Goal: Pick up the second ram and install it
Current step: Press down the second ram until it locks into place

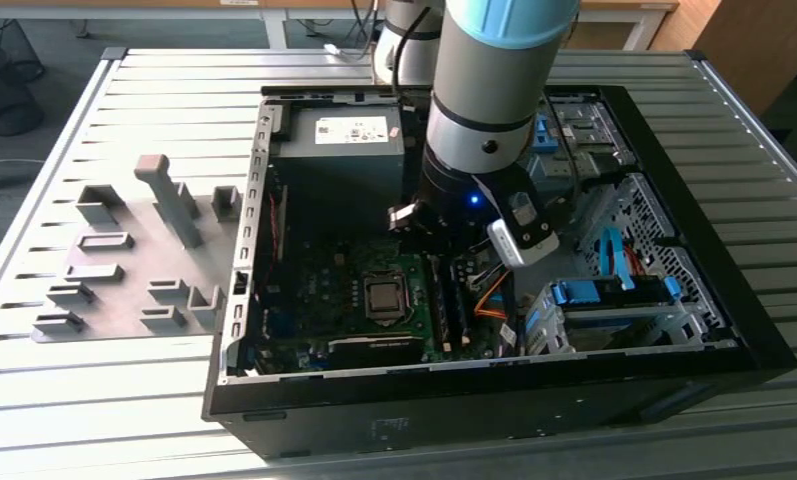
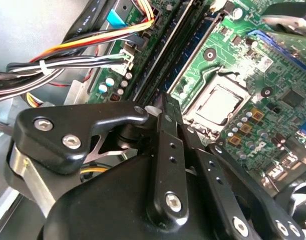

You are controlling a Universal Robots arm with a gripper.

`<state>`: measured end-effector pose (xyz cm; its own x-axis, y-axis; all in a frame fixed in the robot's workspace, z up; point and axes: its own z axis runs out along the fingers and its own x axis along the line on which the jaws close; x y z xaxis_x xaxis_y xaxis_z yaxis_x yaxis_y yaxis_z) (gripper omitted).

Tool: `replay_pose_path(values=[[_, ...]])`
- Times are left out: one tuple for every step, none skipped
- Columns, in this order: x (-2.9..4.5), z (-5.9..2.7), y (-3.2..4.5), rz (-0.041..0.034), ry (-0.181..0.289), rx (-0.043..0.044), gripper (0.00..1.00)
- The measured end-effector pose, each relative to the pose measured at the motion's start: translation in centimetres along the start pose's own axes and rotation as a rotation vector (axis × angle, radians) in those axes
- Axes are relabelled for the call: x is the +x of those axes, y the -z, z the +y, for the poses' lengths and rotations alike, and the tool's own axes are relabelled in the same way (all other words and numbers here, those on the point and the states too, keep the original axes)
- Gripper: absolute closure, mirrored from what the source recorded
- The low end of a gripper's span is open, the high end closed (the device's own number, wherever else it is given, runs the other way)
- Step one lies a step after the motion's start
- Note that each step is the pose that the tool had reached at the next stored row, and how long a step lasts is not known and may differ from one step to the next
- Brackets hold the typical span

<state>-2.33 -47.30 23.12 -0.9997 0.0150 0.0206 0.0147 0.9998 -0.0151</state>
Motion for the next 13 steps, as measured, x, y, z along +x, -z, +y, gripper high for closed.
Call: replay_pose_path(values=[[0.0,0.0,-0.18,0.0,0.0,0.0002,0.89],[-0.01,0.01,-0.36,0.0001,0.0,0.0003,0.89],[-0.01,0.01,-0.54,0.0001,0.0,0.0002,0.89],[-0.02,0.01,-0.74,0.0001,0.0,0.0001,0.89],[-0.02,0.02,-0.92,0.0001,0.0,0.0001,0.89],[-0.02,0.01,-1.08,0.0003,0.0,0.0007,0.89],[-0.02,0.0,-1.22,0.0007,0.0,0.0016,0.89],[-0.02,0.0,-1.37,0.0008,0.0,0.0019,0.89],[-0.03,0.0,-1.57,0.0007,0.0,0.0018,0.89],[-0.03,0.0,-1.74,0.0009,0.0,0.0023,0.89],[-0.04,0.03,-1.79,0.0013,0.0,0.0036,0.89],[-0.05,0.04,-1.76,0.0015,0.0,0.0043,0.89],[-0.05,0.05,-1.71,0.0017,0.0,0.0049,0.89]])
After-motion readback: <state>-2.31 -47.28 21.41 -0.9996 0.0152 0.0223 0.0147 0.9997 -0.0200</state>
